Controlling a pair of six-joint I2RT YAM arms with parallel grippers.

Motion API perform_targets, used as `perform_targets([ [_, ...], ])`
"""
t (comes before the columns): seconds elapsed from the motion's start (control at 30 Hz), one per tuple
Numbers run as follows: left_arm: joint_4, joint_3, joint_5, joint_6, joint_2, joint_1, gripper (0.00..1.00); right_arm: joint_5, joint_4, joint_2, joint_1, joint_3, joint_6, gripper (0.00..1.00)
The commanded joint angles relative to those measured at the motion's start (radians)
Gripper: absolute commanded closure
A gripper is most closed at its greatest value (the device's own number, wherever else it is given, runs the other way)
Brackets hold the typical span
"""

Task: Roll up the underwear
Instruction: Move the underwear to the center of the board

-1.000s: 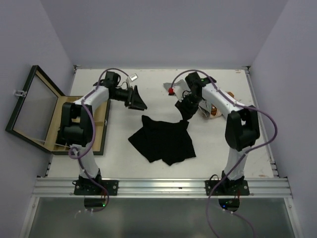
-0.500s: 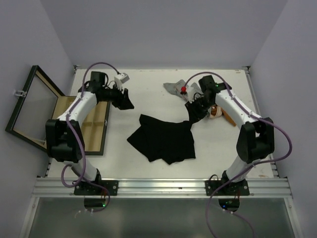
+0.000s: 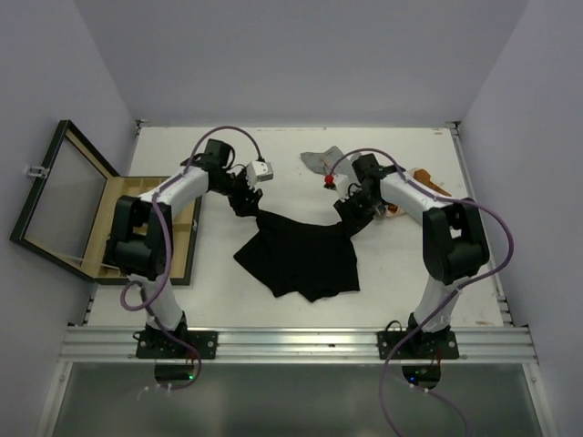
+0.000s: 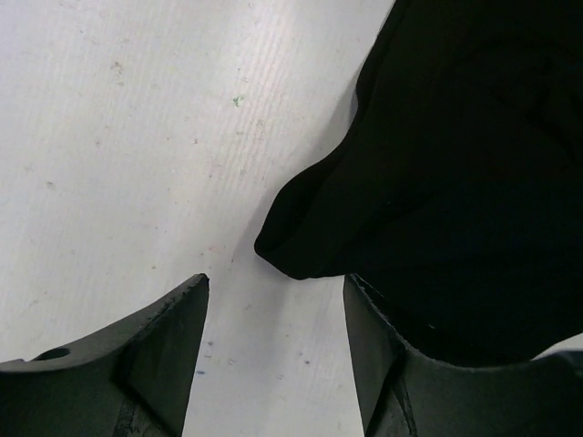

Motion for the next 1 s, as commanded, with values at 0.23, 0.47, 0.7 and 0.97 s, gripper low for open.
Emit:
perform_targets([
  [0.23,-0.072,0.073,-0.036,0.111,0.093,0.007,0.44,0.257,0.040,0.104,-0.027,-0.030,0.017,0.83],
  [0.47,-0.114,-0.158,-0.165,0.047,-0.123,0.009,0.46,0.130,-0.100,-0.086,-0.033,-0.072,0.031,0.90],
  [0.7,-0.059,-0.283,-0.138,-0.056,-0.185,0.006,0.44,0.062,-0.066,-0.069,-0.009,0.129,0.084,0.68],
  [0.97,-0.033,-0.274,-0.125,-0.097,-0.113,0.004,0.44,0.080,-0.082,0.163,-0.003,0.339,0.012,0.61],
])
